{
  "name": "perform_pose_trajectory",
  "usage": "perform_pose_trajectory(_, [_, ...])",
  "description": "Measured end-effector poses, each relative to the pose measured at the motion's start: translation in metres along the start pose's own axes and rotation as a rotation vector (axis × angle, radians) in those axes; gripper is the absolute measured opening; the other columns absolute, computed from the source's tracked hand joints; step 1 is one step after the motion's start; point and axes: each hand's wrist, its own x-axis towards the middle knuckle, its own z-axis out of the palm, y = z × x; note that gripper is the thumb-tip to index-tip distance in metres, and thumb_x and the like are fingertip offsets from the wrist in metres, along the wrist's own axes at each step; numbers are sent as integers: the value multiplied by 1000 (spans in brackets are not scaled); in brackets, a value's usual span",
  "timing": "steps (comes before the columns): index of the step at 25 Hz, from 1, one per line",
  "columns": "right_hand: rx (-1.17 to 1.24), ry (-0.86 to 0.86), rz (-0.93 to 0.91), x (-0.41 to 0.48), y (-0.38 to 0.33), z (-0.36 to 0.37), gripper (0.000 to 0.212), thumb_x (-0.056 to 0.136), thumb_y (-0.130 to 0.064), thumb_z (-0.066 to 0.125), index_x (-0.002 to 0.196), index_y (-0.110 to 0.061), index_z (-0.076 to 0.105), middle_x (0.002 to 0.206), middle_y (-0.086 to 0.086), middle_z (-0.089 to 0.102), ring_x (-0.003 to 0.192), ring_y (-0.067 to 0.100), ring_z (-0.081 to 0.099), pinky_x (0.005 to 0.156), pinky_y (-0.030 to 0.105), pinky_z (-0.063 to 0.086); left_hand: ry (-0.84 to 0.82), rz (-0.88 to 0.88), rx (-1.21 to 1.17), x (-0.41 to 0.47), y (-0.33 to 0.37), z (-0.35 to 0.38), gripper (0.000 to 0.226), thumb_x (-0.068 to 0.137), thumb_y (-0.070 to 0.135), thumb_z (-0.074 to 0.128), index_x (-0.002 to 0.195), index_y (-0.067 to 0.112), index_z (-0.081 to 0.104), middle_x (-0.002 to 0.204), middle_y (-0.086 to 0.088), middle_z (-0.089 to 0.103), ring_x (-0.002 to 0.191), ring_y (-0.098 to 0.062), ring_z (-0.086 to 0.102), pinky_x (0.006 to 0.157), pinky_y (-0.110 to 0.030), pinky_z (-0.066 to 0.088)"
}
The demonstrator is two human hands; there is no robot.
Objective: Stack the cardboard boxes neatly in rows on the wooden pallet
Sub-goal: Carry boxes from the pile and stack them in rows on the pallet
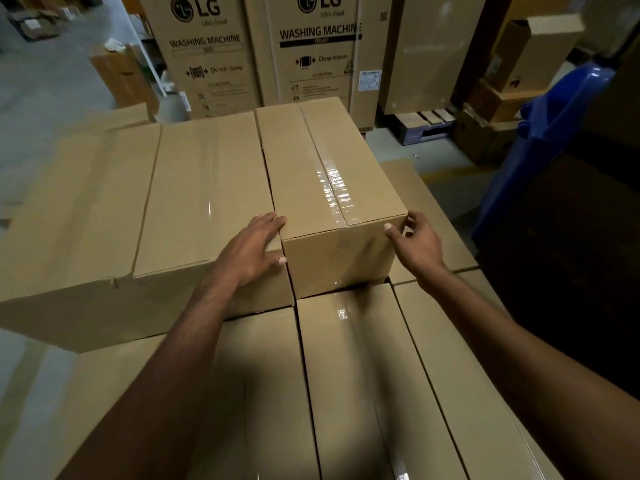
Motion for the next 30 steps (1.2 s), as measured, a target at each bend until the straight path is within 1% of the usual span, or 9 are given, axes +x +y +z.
perform_pose_trajectory(3, [56,37,-5,-48,-6,-8,55,93,-33,73,142,-22,53,141,3,59,128,22,57,106,48,50,183,-31,-235,-44,1,2,71,92,24,76,155,24,42,160,2,40,145,-14,39,116,-27,30])
perform_pose_trajectory(7, [201,-147,-34,-145,6,-15,34,93,-21,74,126,-19,66,119,-7,69,111,11,65,99,33,54,374,-111,-478,-134,23,24,49,94,20,73,141,25,60,140,5,62,127,-14,59,110,-34,46])
perform_pose_trajectory(9, [243,-240,-60,-203,26,-21,26,93,-16,73,118,-19,71,110,-6,73,104,9,69,92,26,55,435,-134,-567,-193,44,43,43,94,17,72,135,25,64,132,7,67,119,-7,63,106,-34,51])
perform_pose_trajectory(12, [311,-339,-69,-287,57,-40,22,93,-10,71,114,-17,72,105,-3,76,101,10,72,89,21,56,526,-179,-729,-291,85,68,35,95,14,70,129,22,68,121,9,72,109,0,67,100,-23,53])
perform_pose_trajectory(15, [343,-394,-22,-374,66,-70,22,93,-10,73,113,-18,73,103,-1,77,98,6,72,86,19,55,549,-233,-773,-393,114,81,33,97,12,67,130,15,66,120,6,72,112,-1,66,97,-18,52])
perform_pose_trajectory(18, [365,-459,8,-452,57,-87,23,92,-8,73,114,-15,72,102,1,78,96,6,72,80,17,54,549,-301,-753,-475,120,84,34,96,12,68,130,14,64,119,3,73,109,-4,68,94,-20,54])
perform_pose_trajectory(22, [408,-529,38,-546,36,-72,25,92,-2,72,116,-9,72,103,9,78,94,12,71,89,20,57,543,-421,-825,-565,93,86,35,94,11,71,128,18,65,116,5,74,105,-3,70,93,-23,57])
perform_pose_trajectory(27, [457,-565,47,-642,5,13,23,93,-3,72,114,-12,72,100,14,76,91,21,65,92,34,54,591,-474,-938,-655,8,63,42,93,6,72,131,21,62,117,5,73,100,-5,71,90,-24,57])
perform_pose_trajectory(30, [525,-532,54,-705,-26,75,27,92,-6,71,119,-12,69,99,13,76,90,19,67,85,29,55,630,-515,-1026,-708,-60,24,46,91,10,75,132,26,59,119,3,74,102,-19,73,94,-39,58])
